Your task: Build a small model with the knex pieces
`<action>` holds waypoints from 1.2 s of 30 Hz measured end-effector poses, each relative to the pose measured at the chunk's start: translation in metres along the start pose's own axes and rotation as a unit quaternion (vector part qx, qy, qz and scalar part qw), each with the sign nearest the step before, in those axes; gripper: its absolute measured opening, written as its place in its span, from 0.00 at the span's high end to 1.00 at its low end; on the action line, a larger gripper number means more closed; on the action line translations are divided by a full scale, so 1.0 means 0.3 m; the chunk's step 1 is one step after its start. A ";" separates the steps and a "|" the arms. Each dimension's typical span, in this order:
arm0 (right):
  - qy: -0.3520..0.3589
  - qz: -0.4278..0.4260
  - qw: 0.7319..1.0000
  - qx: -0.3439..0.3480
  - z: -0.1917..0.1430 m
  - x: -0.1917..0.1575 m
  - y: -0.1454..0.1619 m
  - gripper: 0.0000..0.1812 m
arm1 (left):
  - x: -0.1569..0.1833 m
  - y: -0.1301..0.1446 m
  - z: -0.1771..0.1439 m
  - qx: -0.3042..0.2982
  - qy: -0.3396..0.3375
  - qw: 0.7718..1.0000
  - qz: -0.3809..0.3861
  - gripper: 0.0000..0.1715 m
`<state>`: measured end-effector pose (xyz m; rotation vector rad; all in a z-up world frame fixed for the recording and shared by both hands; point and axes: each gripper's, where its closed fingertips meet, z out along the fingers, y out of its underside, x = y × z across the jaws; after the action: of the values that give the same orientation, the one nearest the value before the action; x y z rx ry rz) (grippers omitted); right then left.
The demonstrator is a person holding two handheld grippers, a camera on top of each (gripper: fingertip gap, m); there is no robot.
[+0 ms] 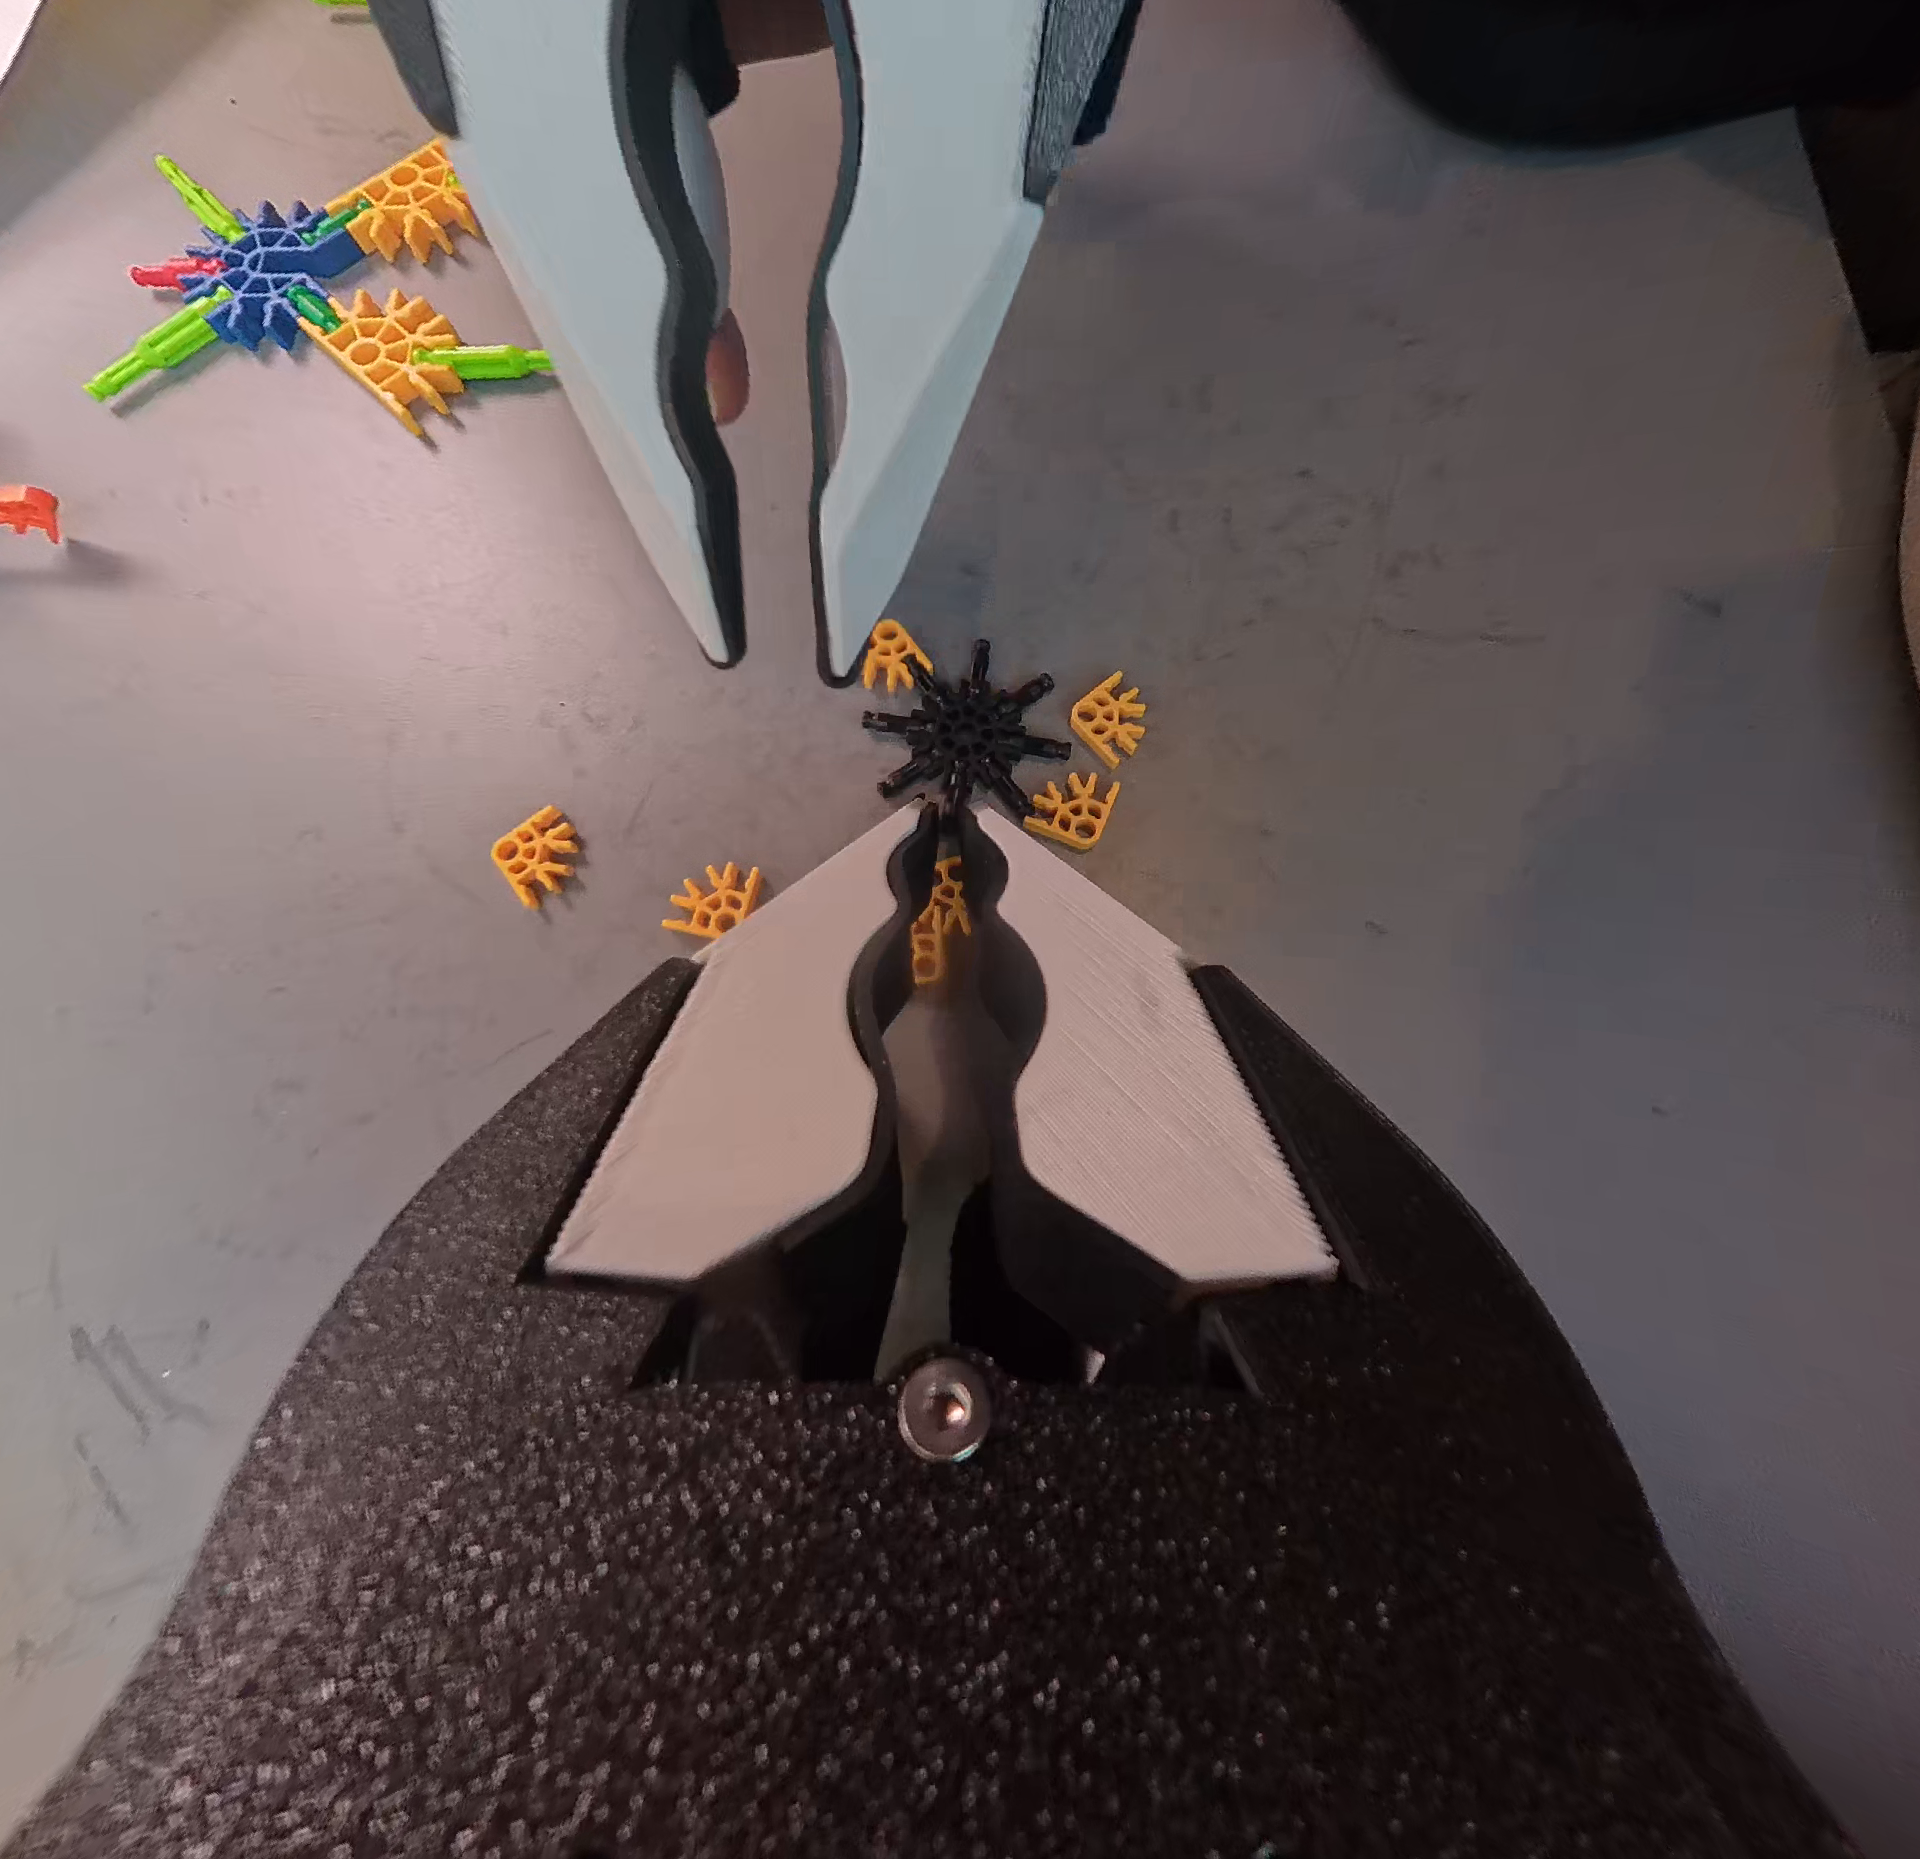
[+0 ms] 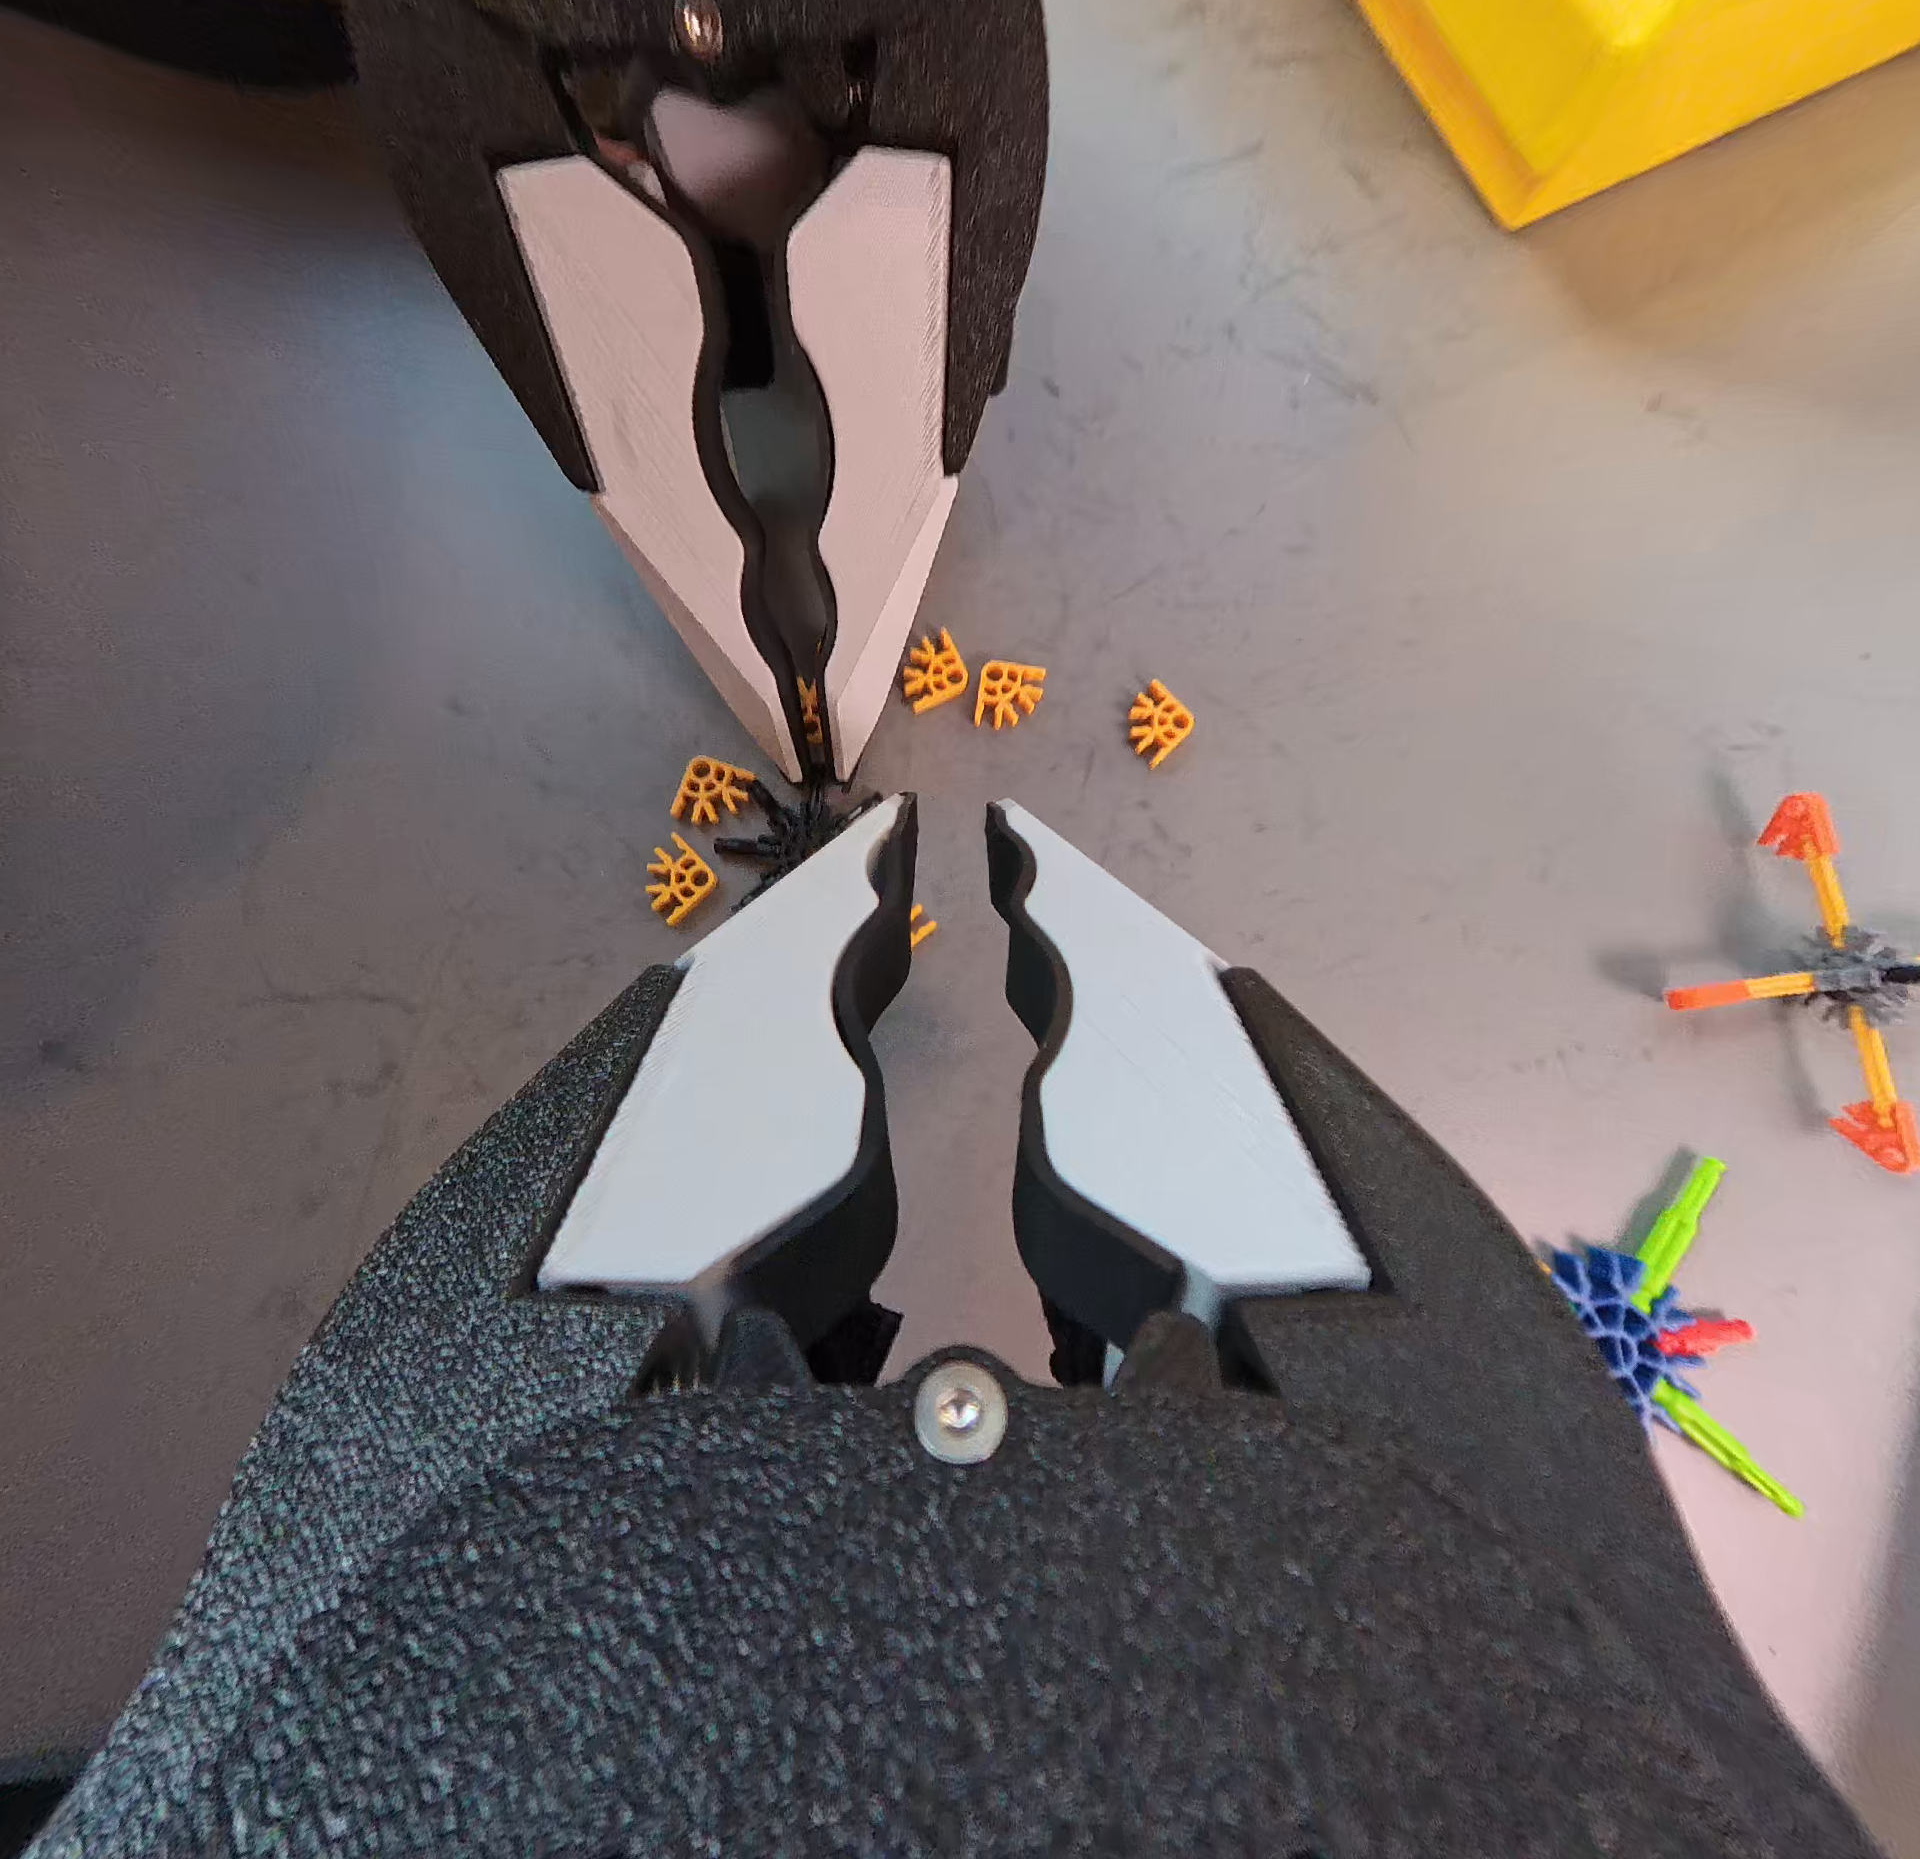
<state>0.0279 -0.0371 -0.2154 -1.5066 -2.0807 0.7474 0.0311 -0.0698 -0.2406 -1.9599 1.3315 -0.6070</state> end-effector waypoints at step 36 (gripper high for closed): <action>-0.066 0.036 0.994 0.076 0.027 0.092 0.008 0.91 | -0.153 0.029 -0.051 0.012 -0.050 0.997 -0.054 0.88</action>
<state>0.0162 -0.0116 -0.2218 -1.4891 -2.0201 1.0342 -0.0018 -0.0335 -0.2372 -2.0251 1.1584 -0.5663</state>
